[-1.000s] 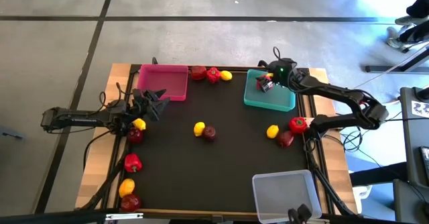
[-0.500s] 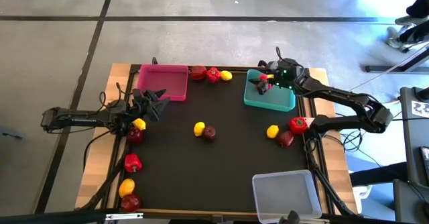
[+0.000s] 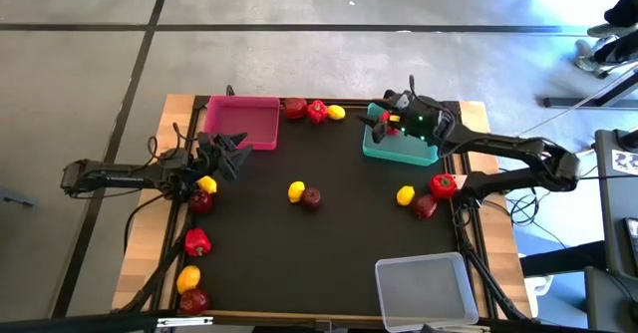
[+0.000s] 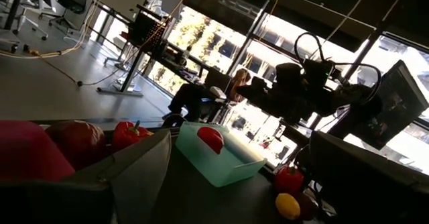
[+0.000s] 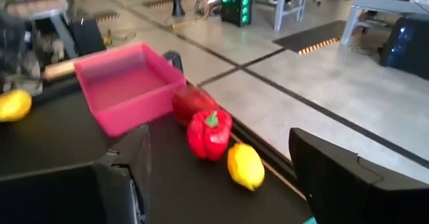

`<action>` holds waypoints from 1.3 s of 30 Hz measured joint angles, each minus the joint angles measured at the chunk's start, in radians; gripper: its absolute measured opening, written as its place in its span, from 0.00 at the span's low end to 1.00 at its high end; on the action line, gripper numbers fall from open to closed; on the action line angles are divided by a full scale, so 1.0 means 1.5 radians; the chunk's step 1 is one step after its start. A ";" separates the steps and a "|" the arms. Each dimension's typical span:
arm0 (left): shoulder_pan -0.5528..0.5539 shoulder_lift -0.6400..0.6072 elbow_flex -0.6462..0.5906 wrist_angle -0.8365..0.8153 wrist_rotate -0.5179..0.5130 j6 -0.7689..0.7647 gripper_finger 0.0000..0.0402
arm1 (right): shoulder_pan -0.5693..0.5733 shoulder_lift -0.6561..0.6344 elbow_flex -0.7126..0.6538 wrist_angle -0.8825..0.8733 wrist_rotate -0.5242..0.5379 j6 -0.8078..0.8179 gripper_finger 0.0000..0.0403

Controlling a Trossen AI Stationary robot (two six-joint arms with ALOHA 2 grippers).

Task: Sort produce into baskets
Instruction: Put the bell pepper into the blue bin

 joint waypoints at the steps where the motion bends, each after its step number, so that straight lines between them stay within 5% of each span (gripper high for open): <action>1: 0.000 0.000 0.000 -0.001 0.000 0.000 0.87 | 0.000 0.008 0.003 0.006 0.002 0.012 0.66; 24: 0.000 0.000 0.000 -0.004 0.000 -0.024 0.87 | -0.003 0.307 0.261 -0.021 -0.056 0.005 0.66; 32: 0.000 0.000 0.000 -0.004 0.000 -0.025 0.87 | -0.002 0.398 0.370 -0.107 -0.108 -0.023 0.76; 39: 0.000 0.000 0.000 -0.004 0.000 -0.025 0.87 | -0.002 0.444 0.397 -0.101 -0.033 0.010 0.77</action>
